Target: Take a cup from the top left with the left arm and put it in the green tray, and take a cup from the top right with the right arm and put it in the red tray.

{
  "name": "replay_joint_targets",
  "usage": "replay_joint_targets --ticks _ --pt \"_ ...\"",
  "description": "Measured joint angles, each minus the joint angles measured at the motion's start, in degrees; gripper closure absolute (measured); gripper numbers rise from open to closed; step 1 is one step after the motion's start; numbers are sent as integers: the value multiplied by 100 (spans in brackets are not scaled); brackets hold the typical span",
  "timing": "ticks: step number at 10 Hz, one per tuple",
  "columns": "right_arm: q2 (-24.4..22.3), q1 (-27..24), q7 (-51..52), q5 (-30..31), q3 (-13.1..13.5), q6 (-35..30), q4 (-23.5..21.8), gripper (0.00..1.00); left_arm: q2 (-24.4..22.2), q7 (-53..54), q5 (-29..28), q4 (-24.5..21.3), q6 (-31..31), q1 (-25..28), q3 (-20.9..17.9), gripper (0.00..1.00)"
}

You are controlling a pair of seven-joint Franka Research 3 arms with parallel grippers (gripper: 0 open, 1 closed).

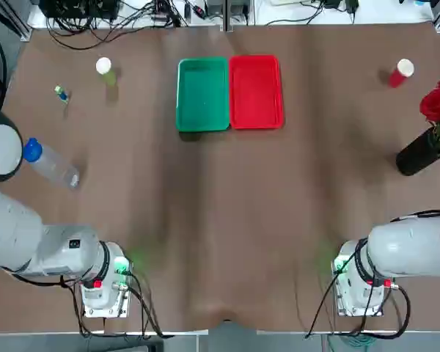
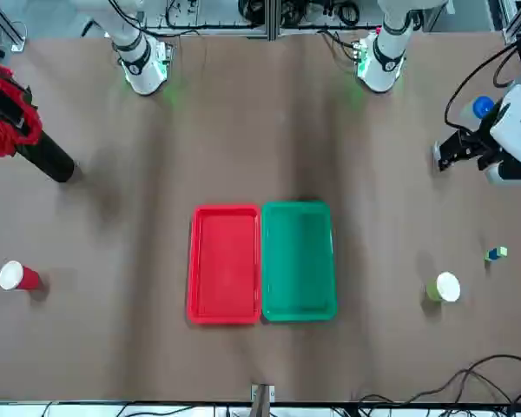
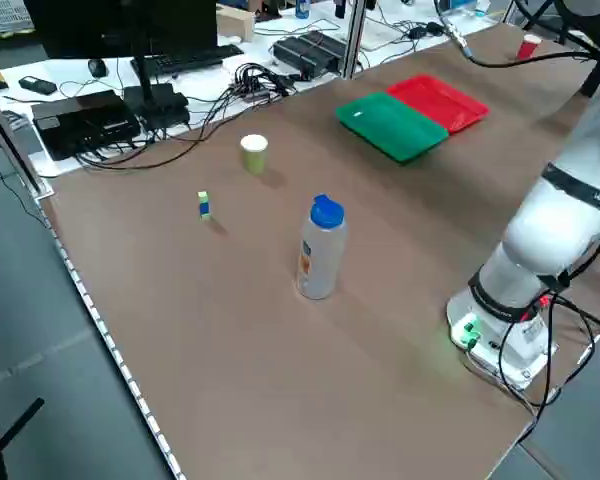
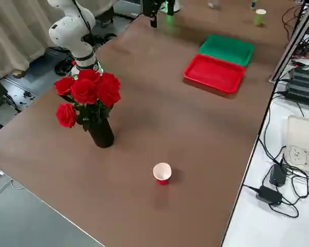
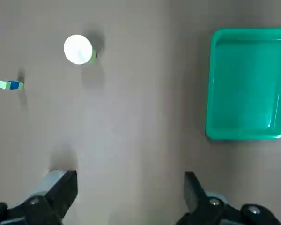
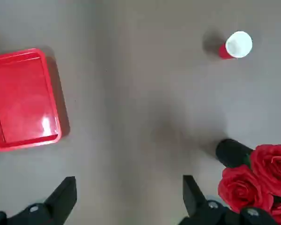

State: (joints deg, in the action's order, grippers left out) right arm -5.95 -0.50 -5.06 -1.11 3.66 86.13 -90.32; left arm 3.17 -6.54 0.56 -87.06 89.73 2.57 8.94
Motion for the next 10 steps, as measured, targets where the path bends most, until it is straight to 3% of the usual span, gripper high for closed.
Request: replay_joint_targets --ticks 5,8,10 --pt "17 30 82 0 -12 -7 -30 0 56 2 -6 16 144 112 -58 0" --pt "47 25 84 6 -1 29 -30 0 577 81 -47 13 909 472 -114 0" --pt "237 -1 84 21 57 281 -10 0 1099 81 -368 7 1459 611 -122 0"
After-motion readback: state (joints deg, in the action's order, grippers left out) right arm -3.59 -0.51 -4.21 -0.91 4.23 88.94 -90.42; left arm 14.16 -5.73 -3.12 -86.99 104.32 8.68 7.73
